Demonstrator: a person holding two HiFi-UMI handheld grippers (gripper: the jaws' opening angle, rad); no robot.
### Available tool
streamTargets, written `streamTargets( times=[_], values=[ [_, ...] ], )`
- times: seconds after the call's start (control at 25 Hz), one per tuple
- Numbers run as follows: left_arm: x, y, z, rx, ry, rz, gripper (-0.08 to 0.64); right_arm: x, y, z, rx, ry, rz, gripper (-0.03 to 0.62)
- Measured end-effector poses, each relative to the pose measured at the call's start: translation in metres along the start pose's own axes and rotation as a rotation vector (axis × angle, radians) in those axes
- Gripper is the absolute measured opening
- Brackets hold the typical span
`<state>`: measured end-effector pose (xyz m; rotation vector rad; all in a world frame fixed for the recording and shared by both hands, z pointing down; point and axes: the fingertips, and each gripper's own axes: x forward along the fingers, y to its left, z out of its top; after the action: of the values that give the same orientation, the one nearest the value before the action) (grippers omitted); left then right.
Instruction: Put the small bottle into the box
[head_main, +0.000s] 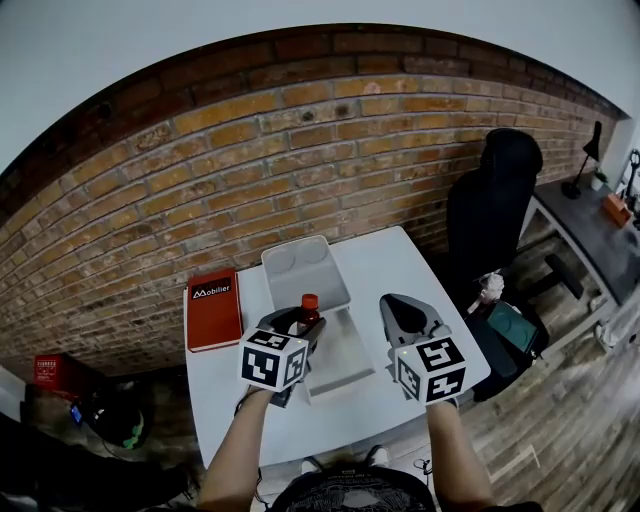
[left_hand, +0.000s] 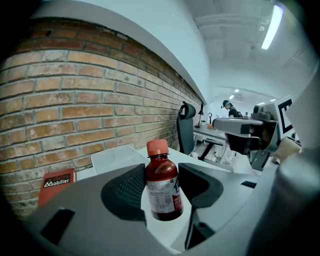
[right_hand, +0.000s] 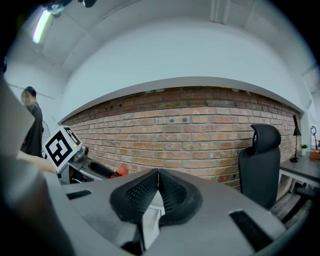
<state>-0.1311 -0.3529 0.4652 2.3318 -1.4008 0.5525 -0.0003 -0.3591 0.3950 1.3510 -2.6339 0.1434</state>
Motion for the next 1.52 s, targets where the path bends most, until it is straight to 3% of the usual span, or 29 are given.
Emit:
streamTargets(
  times=[0.32,0.56,0.88,1.52],
  values=[
    [0.032,-0.019,-0.038,-0.005,0.220,-0.094,0.222,-0.011,-0.003,-0.005,0.008,0.006,-0.026,0.020],
    [0.054,-0.030,-0.058,-0.015,0.321,-0.150,0.222,-0.019,-0.007,-0.009,0.014,0.009,-0.048,0.020],
    [0.078,-0.047,-0.107,0.011,0.553,-0.219,0.222,-0.024,-0.008,-0.012,0.022,0.001,-0.056,0.020],
    [0.105,-0.070,-0.144,0.042,0.745,-0.309,0.216,-0.032,-0.018,-0.025,0.017,0.039,-0.096,0.020]
  ],
)
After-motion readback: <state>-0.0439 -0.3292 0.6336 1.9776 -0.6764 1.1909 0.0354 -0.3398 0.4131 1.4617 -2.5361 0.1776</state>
